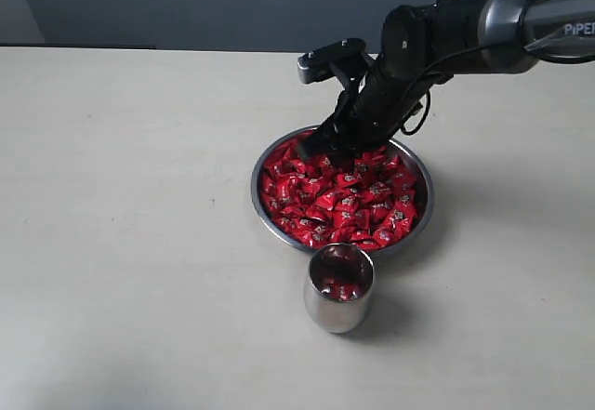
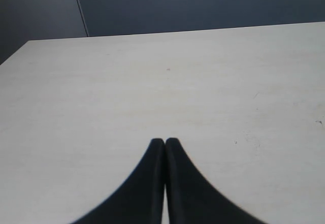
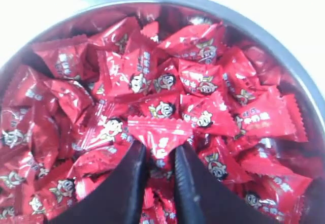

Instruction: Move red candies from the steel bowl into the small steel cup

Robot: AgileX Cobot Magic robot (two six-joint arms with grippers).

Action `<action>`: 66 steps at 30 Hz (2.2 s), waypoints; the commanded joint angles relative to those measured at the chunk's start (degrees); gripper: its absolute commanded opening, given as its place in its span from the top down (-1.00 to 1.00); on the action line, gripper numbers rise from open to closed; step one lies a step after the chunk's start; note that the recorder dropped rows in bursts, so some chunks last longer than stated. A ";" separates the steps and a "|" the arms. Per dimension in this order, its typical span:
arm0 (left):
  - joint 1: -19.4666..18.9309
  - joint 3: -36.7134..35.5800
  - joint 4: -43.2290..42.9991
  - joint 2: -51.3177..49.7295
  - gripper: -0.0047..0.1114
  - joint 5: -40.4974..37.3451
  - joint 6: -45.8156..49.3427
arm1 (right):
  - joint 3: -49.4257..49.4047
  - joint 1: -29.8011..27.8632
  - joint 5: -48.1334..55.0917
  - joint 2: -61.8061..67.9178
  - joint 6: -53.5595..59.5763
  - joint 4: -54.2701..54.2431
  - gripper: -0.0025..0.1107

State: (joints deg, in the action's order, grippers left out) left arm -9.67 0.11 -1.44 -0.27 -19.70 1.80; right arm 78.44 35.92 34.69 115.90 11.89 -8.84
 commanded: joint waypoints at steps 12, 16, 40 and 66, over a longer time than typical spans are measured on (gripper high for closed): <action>-0.09 -0.11 -0.11 0.27 0.91 0.55 -0.11 | -6.88 -0.42 0.37 -11.22 -4.95 2.08 0.97; -0.09 -0.11 -0.11 0.27 0.91 0.55 -0.11 | -14.94 -0.08 -2.51 -19.50 -7.67 -0.33 0.97; -0.09 -0.11 -0.11 0.27 0.91 0.55 -0.11 | -31.43 15.19 -4.85 -30.53 -9.04 -1.25 0.97; -0.09 -0.11 -0.11 0.27 0.91 0.55 -0.11 | -30.94 14.84 -7.43 -28.89 -9.04 -1.07 0.35</action>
State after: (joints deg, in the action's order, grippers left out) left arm -9.67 0.11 -1.44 -0.27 -19.70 1.80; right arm 47.27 50.95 28.72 87.48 2.76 -11.00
